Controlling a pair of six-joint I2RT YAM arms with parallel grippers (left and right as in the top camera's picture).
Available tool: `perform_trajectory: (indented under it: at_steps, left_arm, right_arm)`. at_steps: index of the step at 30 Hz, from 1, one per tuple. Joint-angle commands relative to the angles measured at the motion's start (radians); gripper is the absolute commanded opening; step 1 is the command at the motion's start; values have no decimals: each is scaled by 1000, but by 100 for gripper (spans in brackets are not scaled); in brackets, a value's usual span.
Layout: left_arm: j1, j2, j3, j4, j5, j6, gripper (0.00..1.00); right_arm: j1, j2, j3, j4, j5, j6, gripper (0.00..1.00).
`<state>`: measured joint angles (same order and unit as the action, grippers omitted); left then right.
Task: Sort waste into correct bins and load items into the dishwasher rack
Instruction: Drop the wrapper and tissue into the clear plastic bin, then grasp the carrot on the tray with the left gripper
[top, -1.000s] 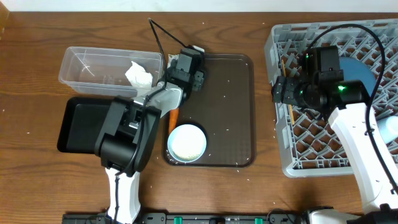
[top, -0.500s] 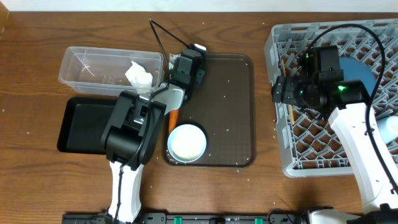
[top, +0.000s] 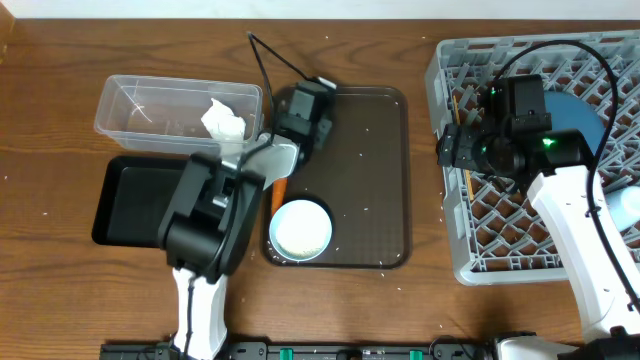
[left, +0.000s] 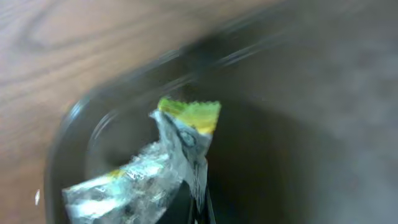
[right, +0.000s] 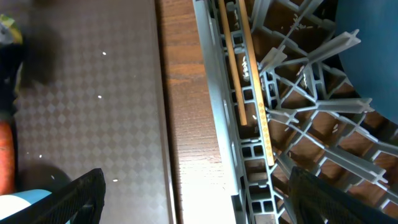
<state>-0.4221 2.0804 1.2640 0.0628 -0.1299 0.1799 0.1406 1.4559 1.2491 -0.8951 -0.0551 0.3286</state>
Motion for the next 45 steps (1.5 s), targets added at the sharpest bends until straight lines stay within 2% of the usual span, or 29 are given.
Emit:
perform_trajectory:
  at_steps: [1, 8, 13, 15, 18, 21, 28, 29, 30, 32, 35, 39, 42, 45]
  left_arm:
    - [-41, -181, 8, -81, 32, -9, 6]
    - [-17, -418, 8, -284, 13, -12, 6]
    - [70, -436, 8, -344, -112, -83, 6]
    - [117, -422, 8, -343, -116, -184, 6]
    - [188, -393, 8, -315, -115, -443, 6]
    - [234, -353, 8, -264, -116, -635, 6]
    - [285, -264, 8, -180, -119, -854, 7]
    - [287, -263, 8, -172, -118, -855, 17]
    - [287, -269, 8, -167, -118, -850, 34]
    - [287, -293, 8, -165, -118, -818, 49]
    - [283, -361, 8, -202, -118, -726, 52]
    - [258, -491, 8, -341, -102, -589, 54]
    - [218, -571, 8, -485, 29, -406, 54]
    - [160, -591, 8, -635, 108, -309, 55]
  right_arm:
    - [-8, 5, -7, 2, 6, -11, 89]
    - [-8, 5, -7, 13, 6, -11, 89]
    - [-8, 5, -7, 22, -2, -11, 89]
    - [-8, 5, -7, 22, -5, -11, 89]
    - [-8, 5, -7, 23, -5, -11, 89]
    - [-8, 5, -7, 23, -5, -11, 89]
    - [-8, 5, -7, 13, -5, -11, 89]
    - [-8, 5, -7, 12, -5, -12, 89]
    - [-8, 5, -7, 12, -5, -12, 89]
    - [-8, 5, -7, 13, -5, -12, 89]
    - [-8, 5, -7, 12, -5, -12, 89]
    - [-8, 5, -7, 8, -5, -12, 89]
    - [-8, 5, -7, 4, -5, -11, 89]
    - [-8, 5, -7, 5, -5, -11, 90]
